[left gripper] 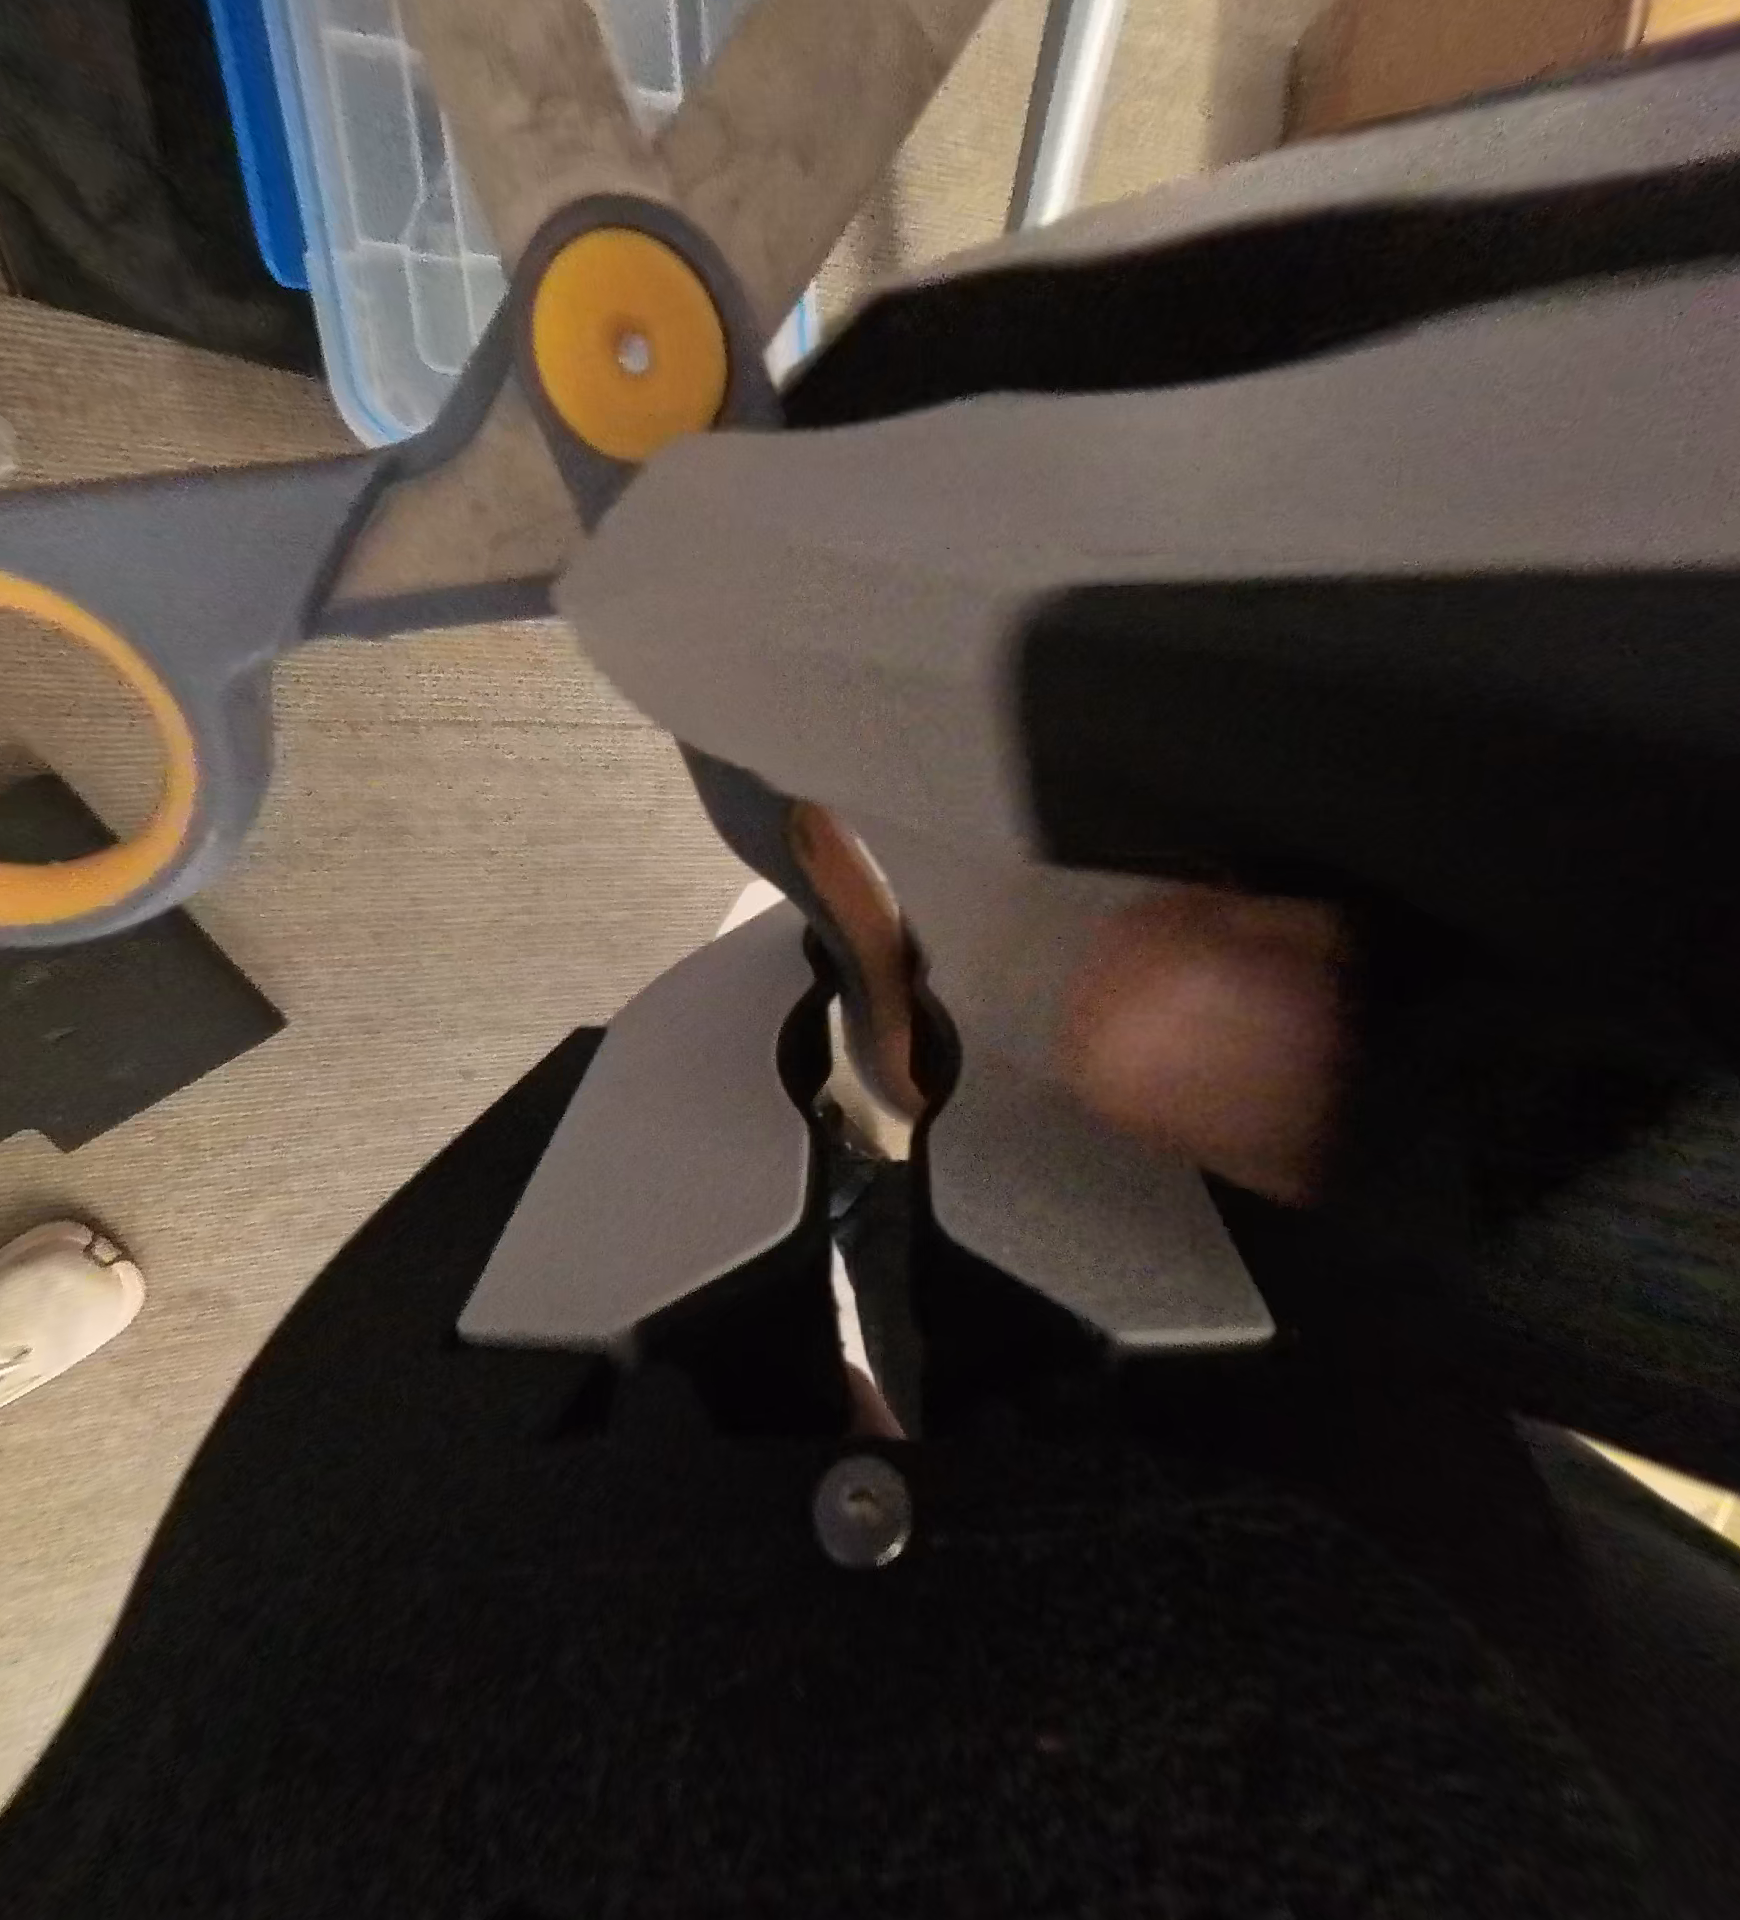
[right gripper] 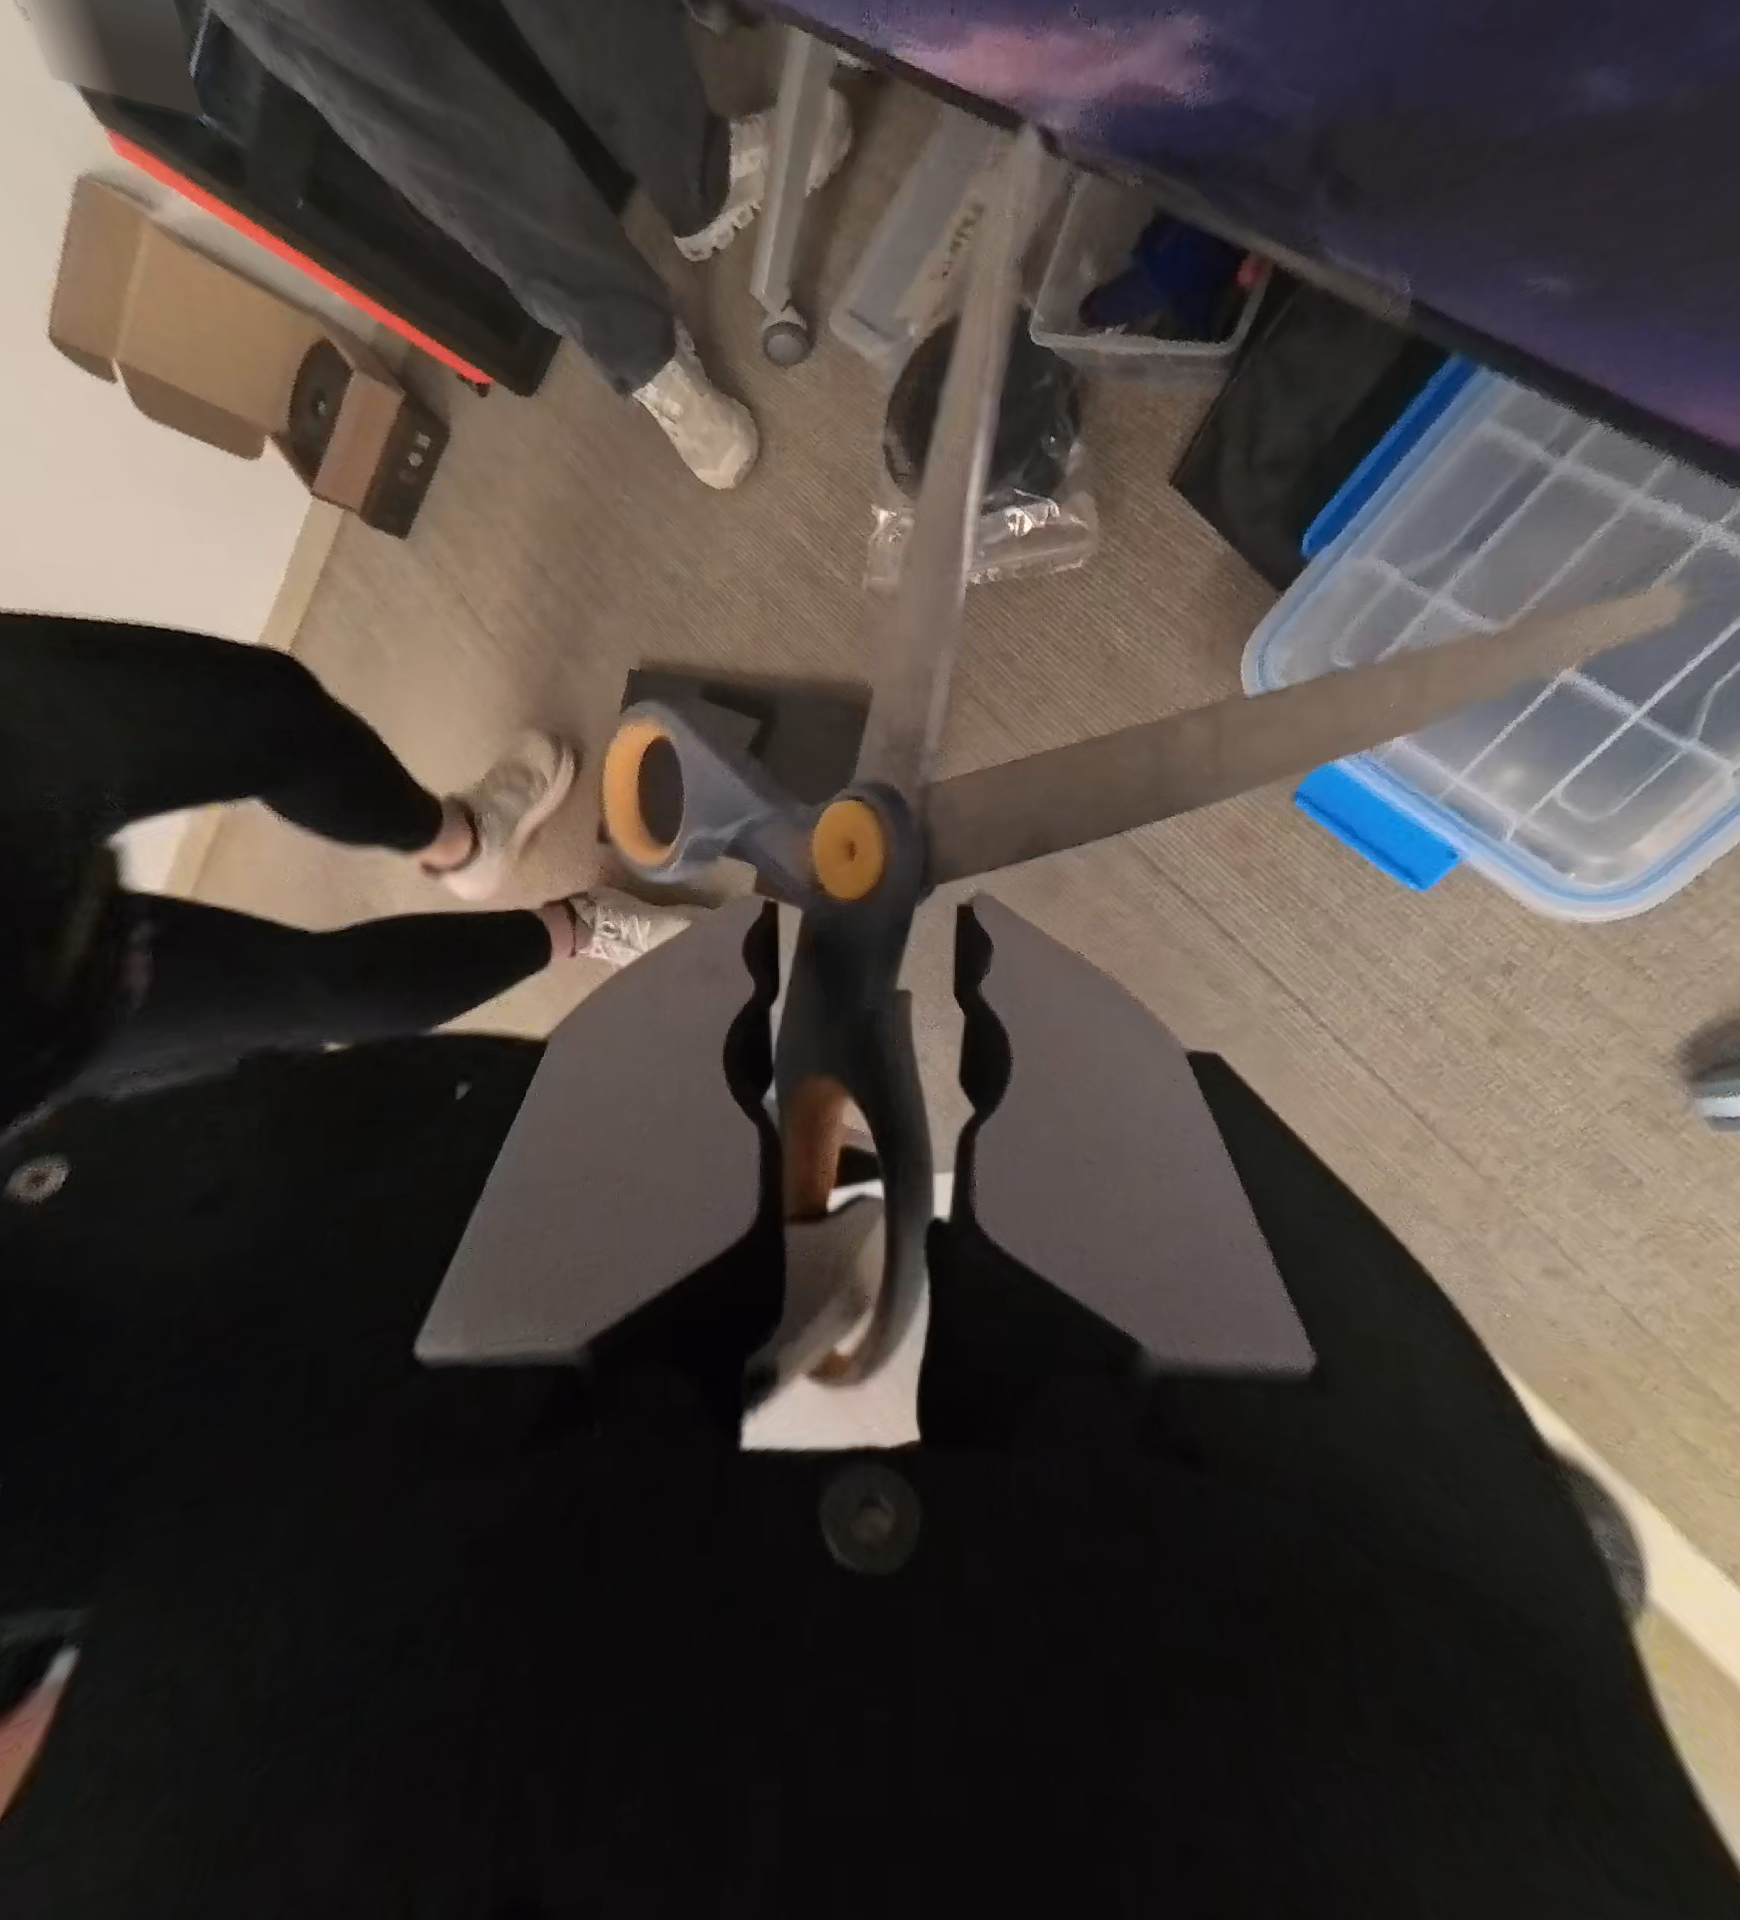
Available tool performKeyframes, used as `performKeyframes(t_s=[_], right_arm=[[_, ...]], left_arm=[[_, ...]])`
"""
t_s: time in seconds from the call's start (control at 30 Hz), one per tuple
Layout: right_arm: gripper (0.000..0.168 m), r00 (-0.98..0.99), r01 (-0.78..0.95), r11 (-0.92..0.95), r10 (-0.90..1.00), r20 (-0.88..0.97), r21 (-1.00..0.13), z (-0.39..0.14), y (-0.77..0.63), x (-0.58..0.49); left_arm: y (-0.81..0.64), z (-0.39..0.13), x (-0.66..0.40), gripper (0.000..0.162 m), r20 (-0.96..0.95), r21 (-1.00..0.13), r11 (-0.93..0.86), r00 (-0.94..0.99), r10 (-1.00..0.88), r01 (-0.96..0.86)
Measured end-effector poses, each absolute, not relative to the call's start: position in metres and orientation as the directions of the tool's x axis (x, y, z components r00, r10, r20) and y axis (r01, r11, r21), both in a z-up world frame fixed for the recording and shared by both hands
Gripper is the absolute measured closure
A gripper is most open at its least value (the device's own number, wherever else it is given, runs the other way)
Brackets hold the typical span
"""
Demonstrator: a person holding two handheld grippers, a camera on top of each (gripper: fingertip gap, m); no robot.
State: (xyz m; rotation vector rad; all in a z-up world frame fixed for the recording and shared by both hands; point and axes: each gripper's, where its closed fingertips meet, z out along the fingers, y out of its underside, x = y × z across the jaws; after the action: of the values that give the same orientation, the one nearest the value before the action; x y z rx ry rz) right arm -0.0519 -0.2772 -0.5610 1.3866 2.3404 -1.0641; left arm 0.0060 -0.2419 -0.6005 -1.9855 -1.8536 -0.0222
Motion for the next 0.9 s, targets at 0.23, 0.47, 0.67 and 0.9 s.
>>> performKeyframes(t_s=[0.23,0.47,0.67,0.9], right_arm=[[0.132,-0.799,0.493,0.535,0.591,-0.113,-0.686,-0.537,-0.247,-0.056],[0.140,-0.868,0.409,0.586,0.487,-0.100,-0.700,-0.541,-0.253,-0.038],[0.150,-0.797,0.598,0.527,0.474,-0.374,-0.604,-0.557,-0.253,-0.020],[0.157,-0.750,0.661,0.528,0.476,-0.459,-0.533,-0.568,-0.257,-0.015]], left_arm=[[-0.251,-0.595,0.009,0.153,0.290,-0.305,-0.002,0.095,0.952,0.953],[-0.255,-0.588,0.009,0.153,0.279,-0.340,0.017,0.083,0.957,0.940],[-0.254,-0.588,0.009,0.153,0.295,-0.347,0.014,0.095,0.951,0.938],[-0.243,-0.582,0.007,0.152,0.357,-0.368,0.019,0.122,0.926,0.930]])
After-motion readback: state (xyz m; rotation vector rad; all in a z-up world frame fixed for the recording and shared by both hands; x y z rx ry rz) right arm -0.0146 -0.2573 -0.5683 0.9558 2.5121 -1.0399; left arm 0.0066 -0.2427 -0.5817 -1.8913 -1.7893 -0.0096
